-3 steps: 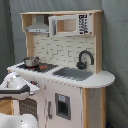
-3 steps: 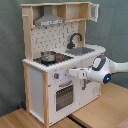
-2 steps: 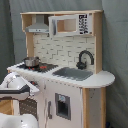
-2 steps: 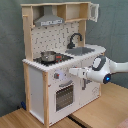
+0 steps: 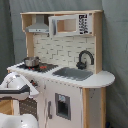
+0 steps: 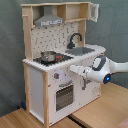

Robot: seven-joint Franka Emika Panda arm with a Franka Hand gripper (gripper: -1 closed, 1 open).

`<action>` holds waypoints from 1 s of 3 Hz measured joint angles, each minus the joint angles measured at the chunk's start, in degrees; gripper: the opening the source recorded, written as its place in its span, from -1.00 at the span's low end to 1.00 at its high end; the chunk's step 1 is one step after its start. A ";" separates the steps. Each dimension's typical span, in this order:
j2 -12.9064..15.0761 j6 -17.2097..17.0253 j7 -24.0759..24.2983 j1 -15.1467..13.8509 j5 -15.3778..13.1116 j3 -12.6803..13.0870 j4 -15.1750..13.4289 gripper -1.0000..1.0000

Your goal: Play with the kitchen

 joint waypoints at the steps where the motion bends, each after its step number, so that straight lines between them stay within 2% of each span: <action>1: 0.00 0.00 5.84 0.03 0.00 -0.01 0.00 -1.00; 3: 0.00 0.01 17.71 0.07 0.03 -0.04 0.00 -1.00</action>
